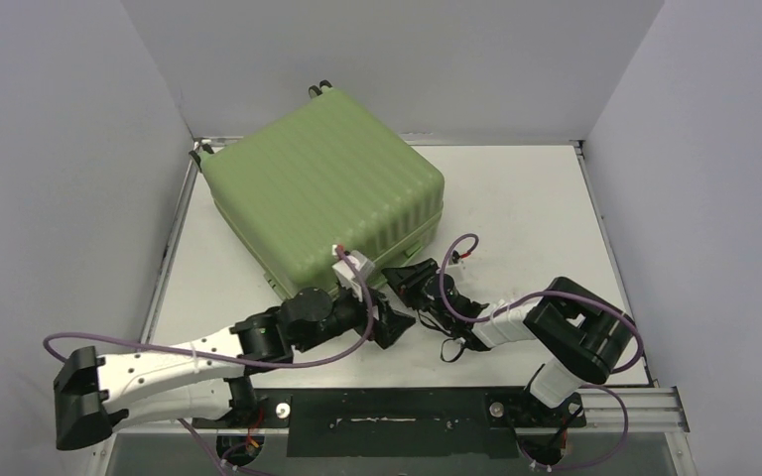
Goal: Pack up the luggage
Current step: Zip the luggage at the center of the board.
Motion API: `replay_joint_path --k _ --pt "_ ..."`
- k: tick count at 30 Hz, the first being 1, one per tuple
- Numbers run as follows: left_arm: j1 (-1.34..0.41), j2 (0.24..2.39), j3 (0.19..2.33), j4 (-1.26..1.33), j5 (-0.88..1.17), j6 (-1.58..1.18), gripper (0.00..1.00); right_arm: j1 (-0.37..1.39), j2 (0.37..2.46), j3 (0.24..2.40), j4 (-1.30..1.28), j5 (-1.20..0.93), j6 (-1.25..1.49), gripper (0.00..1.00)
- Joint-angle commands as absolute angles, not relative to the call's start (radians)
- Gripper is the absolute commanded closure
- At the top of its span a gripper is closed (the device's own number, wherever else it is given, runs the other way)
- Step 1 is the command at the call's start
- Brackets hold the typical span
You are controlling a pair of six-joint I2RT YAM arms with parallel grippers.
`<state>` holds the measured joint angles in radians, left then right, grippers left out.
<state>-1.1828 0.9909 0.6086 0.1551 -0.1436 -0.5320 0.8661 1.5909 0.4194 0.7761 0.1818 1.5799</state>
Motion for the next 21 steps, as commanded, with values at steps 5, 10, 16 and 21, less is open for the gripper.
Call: replay_joint_path --k 5,10,16,21 --pt "-1.184 0.622 0.578 -0.299 -0.518 -0.707 0.03 0.855 1.575 0.325 0.582 0.033 1.501 1.0" --pt "-1.184 0.444 0.537 -0.45 -0.542 -0.817 0.03 0.814 1.556 0.328 0.572 0.009 1.411 1.0" --pt "-1.184 0.308 0.481 -0.463 -0.566 -0.832 0.03 0.775 1.519 0.39 0.478 -0.04 1.31 0.5" --pt "-1.183 0.349 0.503 -0.439 -0.6 -0.774 0.03 0.708 1.48 0.437 0.32 -0.036 1.336 0.36"
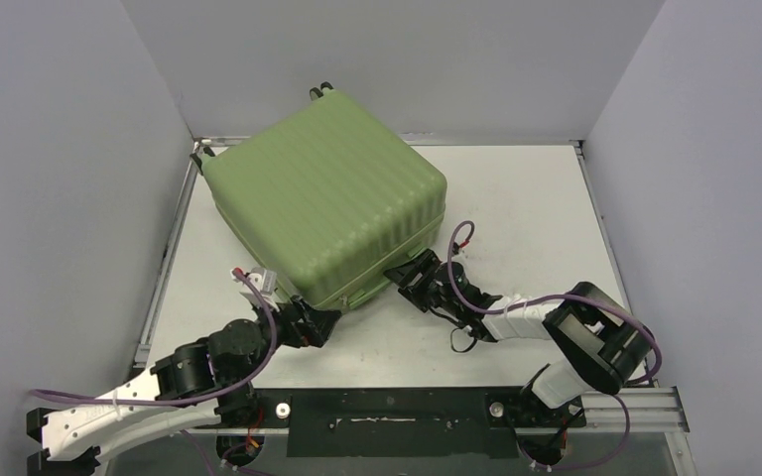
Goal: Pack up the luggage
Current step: Zip the luggage at the center of the board.
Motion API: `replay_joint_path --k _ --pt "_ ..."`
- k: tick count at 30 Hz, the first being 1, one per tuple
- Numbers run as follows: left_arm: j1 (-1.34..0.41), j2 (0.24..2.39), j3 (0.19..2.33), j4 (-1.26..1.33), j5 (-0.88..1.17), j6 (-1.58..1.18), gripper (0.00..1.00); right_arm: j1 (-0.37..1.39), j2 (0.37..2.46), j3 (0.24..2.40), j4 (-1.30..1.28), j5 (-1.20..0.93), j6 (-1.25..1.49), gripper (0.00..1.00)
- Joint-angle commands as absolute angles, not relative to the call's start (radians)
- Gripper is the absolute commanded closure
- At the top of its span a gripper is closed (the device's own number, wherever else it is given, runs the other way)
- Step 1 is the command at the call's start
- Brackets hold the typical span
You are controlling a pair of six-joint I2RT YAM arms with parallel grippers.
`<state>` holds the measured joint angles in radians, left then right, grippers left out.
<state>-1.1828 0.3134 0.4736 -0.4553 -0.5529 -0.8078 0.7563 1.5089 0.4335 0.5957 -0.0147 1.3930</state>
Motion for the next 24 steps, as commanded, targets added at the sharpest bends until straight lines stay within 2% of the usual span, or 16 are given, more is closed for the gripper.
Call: replay_joint_path --k 1,8,11,13,17,20,24 --pt "-1.184 0.377 0.517 -0.438 -0.607 -0.757 0.03 0.69 1.478 0.441 0.313 -0.044 1.34 0.36" --pt "-1.184 0.534 0.57 -0.421 -0.664 -0.689 0.03 0.609 1.536 0.575 0.182 -0.083 1.313 0.38" --pt "-1.184 0.534 0.558 -0.398 -0.714 -0.678 0.05 0.574 1.632 0.641 0.148 -0.151 1.26 0.54" --pt "-1.183 0.519 0.537 -0.37 -0.757 -0.673 0.06 0.558 1.677 0.648 0.141 -0.172 1.245 0.72" --pt "-1.182 0.499 0.493 -0.295 -0.854 -0.643 0.06 0.527 1.69 0.593 0.158 -0.191 1.248 0.91" --pt "-1.177 0.53 0.471 -0.199 -0.873 -0.602 0.04 0.506 1.65 0.515 0.161 -0.196 1.253 1.0" --pt "-1.144 0.639 0.475 -0.078 -0.784 -0.533 0.03 0.491 1.529 0.397 0.151 -0.169 1.284 1.0"
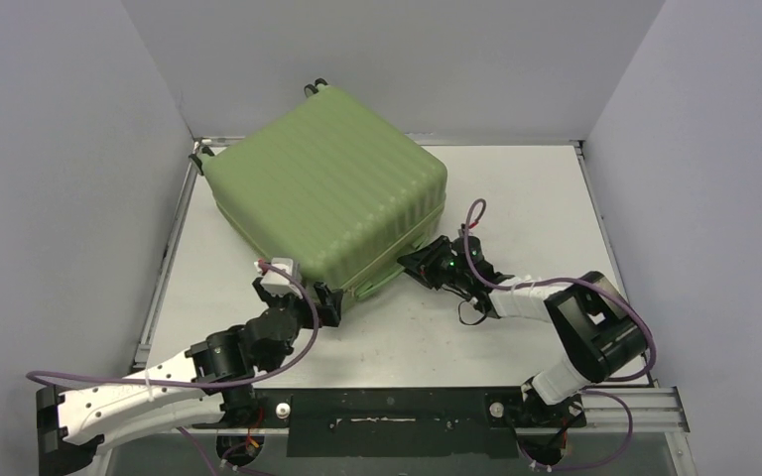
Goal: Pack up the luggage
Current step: Zip the luggage at the center of the board.
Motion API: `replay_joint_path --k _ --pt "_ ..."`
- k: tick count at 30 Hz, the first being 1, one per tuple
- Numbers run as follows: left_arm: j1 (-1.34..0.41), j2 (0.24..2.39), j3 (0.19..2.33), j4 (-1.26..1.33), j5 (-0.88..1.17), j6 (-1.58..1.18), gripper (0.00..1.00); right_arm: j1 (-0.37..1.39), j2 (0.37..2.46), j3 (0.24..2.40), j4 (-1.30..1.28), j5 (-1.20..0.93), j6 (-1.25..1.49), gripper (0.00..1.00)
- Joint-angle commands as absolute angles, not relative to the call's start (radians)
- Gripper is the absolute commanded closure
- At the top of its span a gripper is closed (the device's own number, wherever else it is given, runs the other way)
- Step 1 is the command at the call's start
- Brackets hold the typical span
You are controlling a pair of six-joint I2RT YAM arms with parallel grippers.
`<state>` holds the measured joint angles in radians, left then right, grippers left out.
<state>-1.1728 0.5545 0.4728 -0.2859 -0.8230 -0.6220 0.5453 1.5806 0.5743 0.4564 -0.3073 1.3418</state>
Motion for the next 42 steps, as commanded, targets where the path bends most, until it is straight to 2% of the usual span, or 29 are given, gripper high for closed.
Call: replay_joint_path --k 1,8,13,18,22,28,32,36,39,42 --pt "-1.133 0.666 0.475 -0.035 -0.741 -0.513 0.03 0.49 1.5 0.367 0.152 -0.166 1.298 1.0" --pt "-1.065 0.888 0.501 0.21 -0.504 -0.438 0.03 0.535 1.234 0.172 0.108 -0.098 1.45 1.0" --pt "-1.025 1.043 0.564 0.307 -0.414 -0.411 0.03 0.646 1.062 0.14 0.023 0.019 1.56 1.0" --pt "-0.985 1.155 0.649 0.341 -0.337 -0.382 0.03 0.712 1.055 0.149 0.038 0.075 1.617 1.0" --pt "-0.984 1.09 0.671 0.218 -0.354 -0.382 0.03 0.713 1.066 0.159 0.062 0.086 1.612 1.0" --pt "-0.978 0.734 0.543 -0.068 -0.352 -0.439 0.03 0.708 1.054 0.186 0.053 0.085 1.563 1.0" --pt "-0.975 0.597 0.473 -0.115 -0.243 -0.468 0.06 0.697 1.061 0.198 0.059 0.073 1.534 1.0" --pt "-0.974 0.671 0.465 -0.092 -0.162 -0.488 0.12 0.694 1.09 0.212 0.08 0.059 1.515 1.0" --pt "-0.974 0.794 0.501 -0.109 -0.174 -0.496 0.19 0.694 1.117 0.222 0.1 0.05 1.508 1.0" --pt "-0.976 0.881 0.542 -0.129 -0.207 -0.492 0.2 0.694 1.127 0.225 0.112 0.045 1.506 1.0"
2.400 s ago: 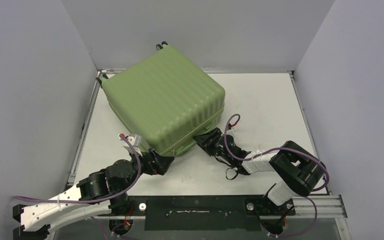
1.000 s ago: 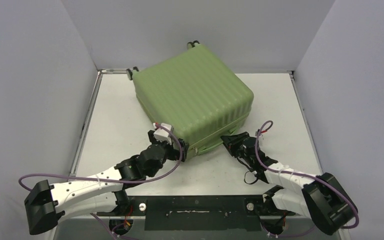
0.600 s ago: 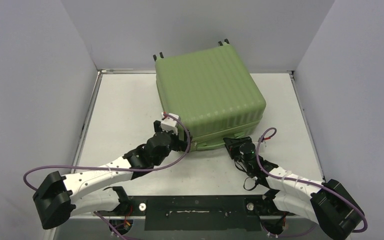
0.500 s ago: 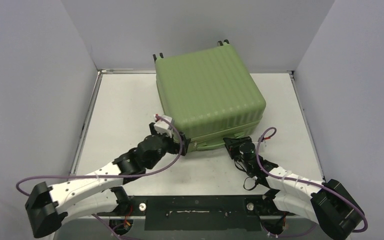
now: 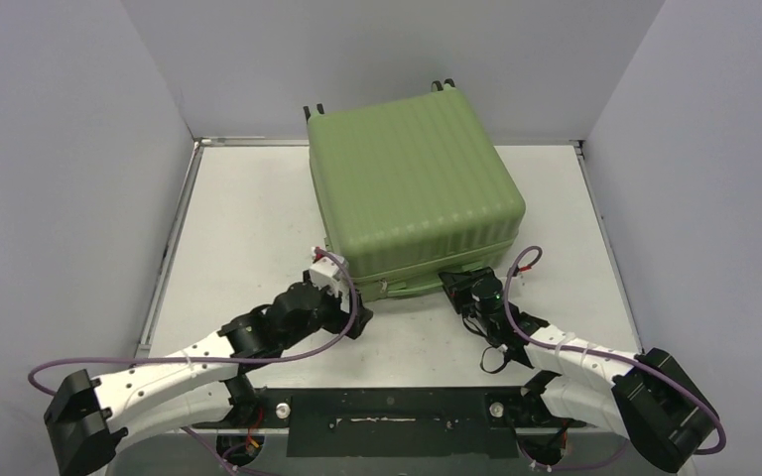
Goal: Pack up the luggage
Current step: Zip the luggage at the center of the board.
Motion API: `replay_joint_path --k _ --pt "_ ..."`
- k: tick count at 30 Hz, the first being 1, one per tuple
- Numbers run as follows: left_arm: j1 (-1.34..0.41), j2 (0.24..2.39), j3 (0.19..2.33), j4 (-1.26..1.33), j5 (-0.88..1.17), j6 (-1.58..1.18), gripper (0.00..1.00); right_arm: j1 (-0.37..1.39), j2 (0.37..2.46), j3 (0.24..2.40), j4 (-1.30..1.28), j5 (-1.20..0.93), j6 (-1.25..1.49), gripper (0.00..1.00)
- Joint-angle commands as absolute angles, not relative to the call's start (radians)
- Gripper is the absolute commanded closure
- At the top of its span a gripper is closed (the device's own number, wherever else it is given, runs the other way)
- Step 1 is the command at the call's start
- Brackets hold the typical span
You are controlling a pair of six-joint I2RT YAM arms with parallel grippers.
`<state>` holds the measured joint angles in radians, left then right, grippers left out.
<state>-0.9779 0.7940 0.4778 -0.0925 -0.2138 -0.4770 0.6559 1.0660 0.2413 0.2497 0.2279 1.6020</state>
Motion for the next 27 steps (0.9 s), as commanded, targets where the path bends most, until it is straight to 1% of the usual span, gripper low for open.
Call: replay_joint_path --k 1,8,13,21,24,27 --pt "-0.976 0.899 0.55 -0.136 -0.222 -0.491 0.2 0.691 1.129 0.225 0.114 0.045 1.506 1.0" --pt "-0.976 0.963 0.568 -0.138 -0.349 -0.473 0.18 0.692 1.135 0.232 0.123 0.039 1.504 1.0" --pt "-0.976 0.966 0.539 -0.022 -0.384 -0.432 0.18 0.692 1.14 0.24 0.125 0.036 1.503 1.0" --pt "-0.975 0.969 0.478 0.154 -0.426 -0.34 0.3 0.694 1.166 0.247 0.146 0.032 1.499 1.0" --pt "-0.976 0.999 0.481 0.164 -0.415 -0.325 0.35 0.693 1.168 0.246 0.151 0.032 1.499 1.0" --pt "-0.976 1.035 0.493 0.153 -0.411 -0.318 0.36 0.693 1.172 0.247 0.156 0.03 1.5 1.0"
